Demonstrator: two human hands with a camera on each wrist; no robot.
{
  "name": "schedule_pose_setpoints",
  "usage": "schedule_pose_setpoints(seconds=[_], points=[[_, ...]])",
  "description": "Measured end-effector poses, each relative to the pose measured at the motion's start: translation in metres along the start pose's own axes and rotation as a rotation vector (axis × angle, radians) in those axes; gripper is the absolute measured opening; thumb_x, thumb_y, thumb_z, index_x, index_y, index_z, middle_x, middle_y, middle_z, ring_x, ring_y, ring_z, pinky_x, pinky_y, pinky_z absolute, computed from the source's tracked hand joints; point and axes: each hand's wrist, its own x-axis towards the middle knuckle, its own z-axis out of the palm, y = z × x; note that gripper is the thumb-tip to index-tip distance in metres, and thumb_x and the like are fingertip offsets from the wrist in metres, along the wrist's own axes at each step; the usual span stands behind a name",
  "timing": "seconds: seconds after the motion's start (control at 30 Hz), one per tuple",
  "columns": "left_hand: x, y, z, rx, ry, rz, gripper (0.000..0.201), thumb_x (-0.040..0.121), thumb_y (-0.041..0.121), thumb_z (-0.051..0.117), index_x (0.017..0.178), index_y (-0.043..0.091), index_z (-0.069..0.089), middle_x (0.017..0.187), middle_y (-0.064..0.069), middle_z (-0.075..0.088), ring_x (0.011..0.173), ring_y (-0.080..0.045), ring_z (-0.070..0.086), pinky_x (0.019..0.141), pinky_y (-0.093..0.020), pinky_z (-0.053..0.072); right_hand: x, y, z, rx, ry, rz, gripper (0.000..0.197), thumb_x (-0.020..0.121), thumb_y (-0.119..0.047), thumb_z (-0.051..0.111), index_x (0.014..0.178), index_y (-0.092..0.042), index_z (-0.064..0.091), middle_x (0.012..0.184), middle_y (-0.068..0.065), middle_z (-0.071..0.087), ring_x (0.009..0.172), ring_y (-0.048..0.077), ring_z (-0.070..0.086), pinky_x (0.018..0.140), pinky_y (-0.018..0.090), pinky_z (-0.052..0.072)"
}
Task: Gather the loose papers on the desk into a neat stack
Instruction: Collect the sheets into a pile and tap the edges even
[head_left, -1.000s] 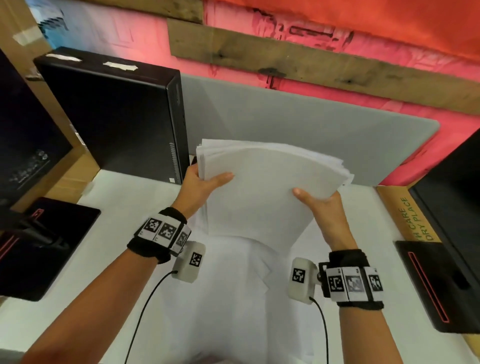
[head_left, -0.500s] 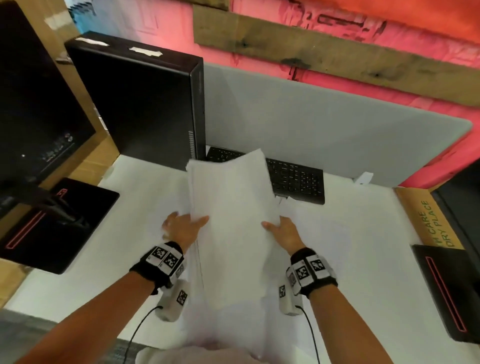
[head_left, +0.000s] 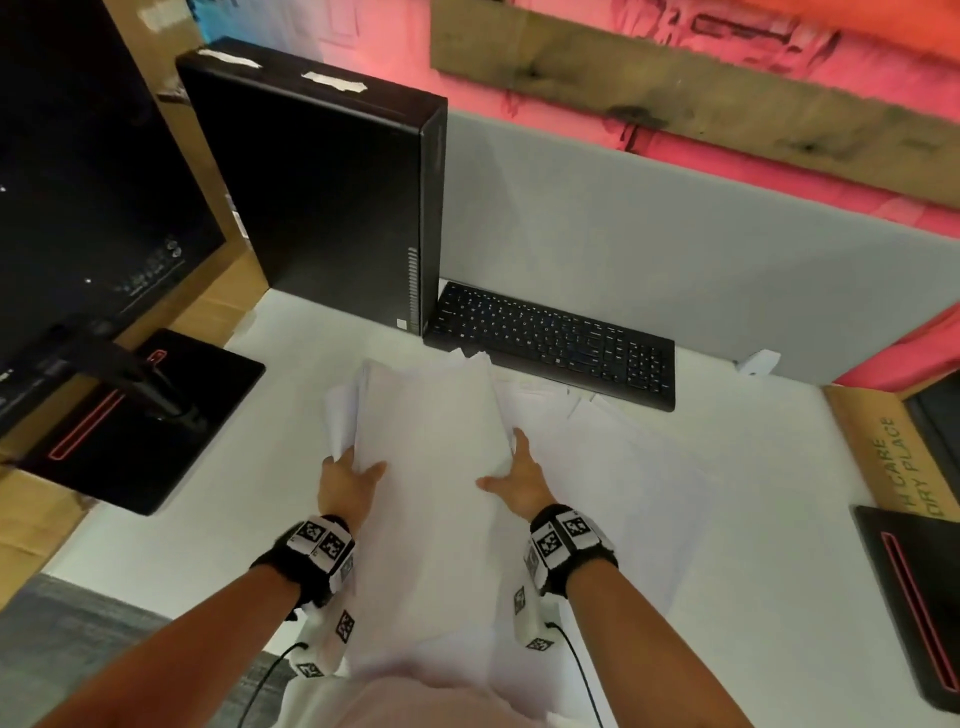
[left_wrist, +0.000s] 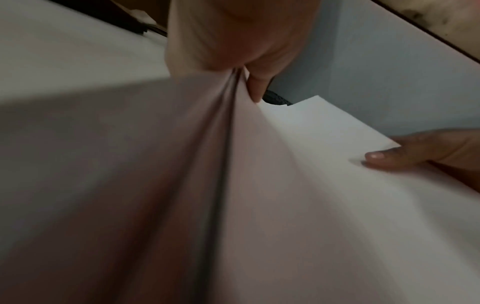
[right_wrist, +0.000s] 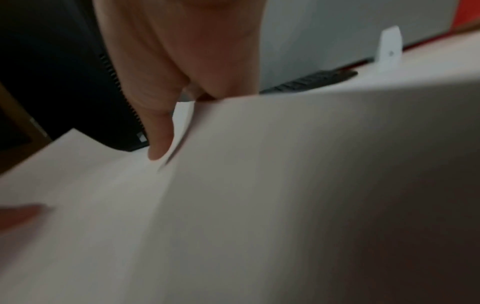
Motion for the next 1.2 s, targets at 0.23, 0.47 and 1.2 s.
schedule_pose_setpoints(seconds=[0.23,0.47,1.2], points=[[0.009,-0.006,-0.011,-0.101,0.023,0.040,0.083,0.081,0.030,0.067,0.146,0.020,0.017,0.141,-0.021,0.027,0.128,-0.039,0.038,0.106,-0.045,0.036,-0.022,-0.009,-0.008,0.287,-0.140,-0.075,0.039,0.082,0.002,0.063,0.117,-0.013,0.056,0.119,0.011,0.062,0.107,0.025,0.060,0.096,0.037,0.047],[0.006,0.035,-0.022,-0.614,-0.300,0.148,0.087,0.067,0.047,0.075,0.137,0.012,0.037,0.136,-0.006,0.052,0.123,-0.019,0.051,0.111,-0.044,0.033,-0.055,0.004,-0.066,0.542,0.018,-0.226,0.028,0.077,0.000,0.066,0.100,-0.018,0.065,0.090,-0.001,0.075,0.084,0.016,0.071,0.071,0.027,0.056],[-0.055,0.180,-0.002,-0.513,-0.630,0.698,0.046,0.070,-0.011,0.068,0.094,0.028,0.058,0.082,0.023,0.072,0.084,0.005,0.066,0.073,-0.012,0.052,-0.111,-0.008,-0.158,0.518,0.451,-0.449,0.038,0.066,-0.009,0.077,0.097,-0.023,0.063,0.096,-0.007,0.067,0.083,-0.006,0.066,0.077,0.015,0.051]])
